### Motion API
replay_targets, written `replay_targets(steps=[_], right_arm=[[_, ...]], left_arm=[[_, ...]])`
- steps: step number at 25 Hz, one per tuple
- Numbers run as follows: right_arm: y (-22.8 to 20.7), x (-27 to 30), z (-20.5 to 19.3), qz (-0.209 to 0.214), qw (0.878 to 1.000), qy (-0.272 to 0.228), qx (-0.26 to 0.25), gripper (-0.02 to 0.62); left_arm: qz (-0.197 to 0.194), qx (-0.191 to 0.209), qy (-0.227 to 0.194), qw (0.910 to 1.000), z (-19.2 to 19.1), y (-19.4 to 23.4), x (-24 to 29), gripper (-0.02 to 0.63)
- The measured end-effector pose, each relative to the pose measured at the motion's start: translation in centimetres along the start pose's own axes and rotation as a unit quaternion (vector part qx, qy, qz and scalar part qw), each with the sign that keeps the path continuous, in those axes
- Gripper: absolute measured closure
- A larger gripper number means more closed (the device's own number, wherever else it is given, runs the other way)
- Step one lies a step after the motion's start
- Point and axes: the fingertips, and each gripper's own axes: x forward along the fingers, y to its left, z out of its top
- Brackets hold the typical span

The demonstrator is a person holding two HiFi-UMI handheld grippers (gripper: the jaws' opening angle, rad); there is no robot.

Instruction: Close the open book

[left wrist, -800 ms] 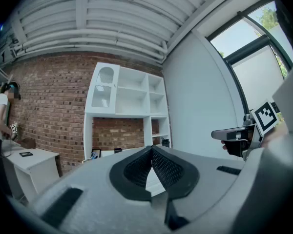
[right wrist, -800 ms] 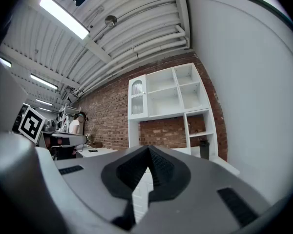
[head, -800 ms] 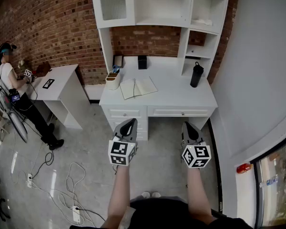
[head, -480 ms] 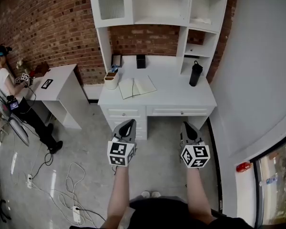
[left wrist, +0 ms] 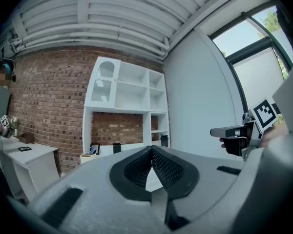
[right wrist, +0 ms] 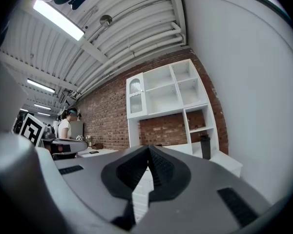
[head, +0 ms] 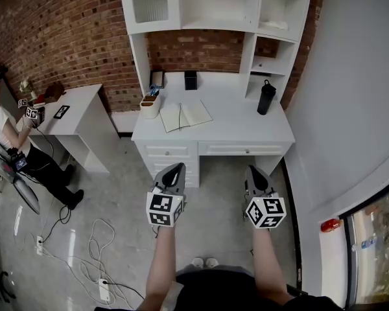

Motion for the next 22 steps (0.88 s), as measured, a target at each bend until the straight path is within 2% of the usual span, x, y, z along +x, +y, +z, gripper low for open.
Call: replay_targets(steps=[6,8,11,18,22], right_arm=[[0.8,0.6,-0.3,0.014,1.000,-0.005,0.010,0.597],[1.3,1.0,-0.2,0.020,1.000,-0.006,0.008,0.551],[1.9,1.4,0.0,0.023,1.000,-0.012,0.004,0.531],[3.4,2.6,-0.6,0.048,0.999,-0.011,0.001,0.396],[4.2,3.0,-1.5,0.051,0.999,-0.003,0.007,0.373]], left_arm=[[0.000,-0.004,0.005,1.0000,-0.7,0.6,0.1,0.597],[0.001,-0.006,0.006,1.0000,-0.9,1.1,0.1,0.597],[0.004,-0.009,0.007,0.9999,-1.2,1.8,-0.1,0.597],[0.008,-0.018,0.014,0.9997,-2.4,3.1,-0.2,0.597],[0.008,-0.024,0.025,0.9993,-3.6,3.9,-0.6,0.597]])
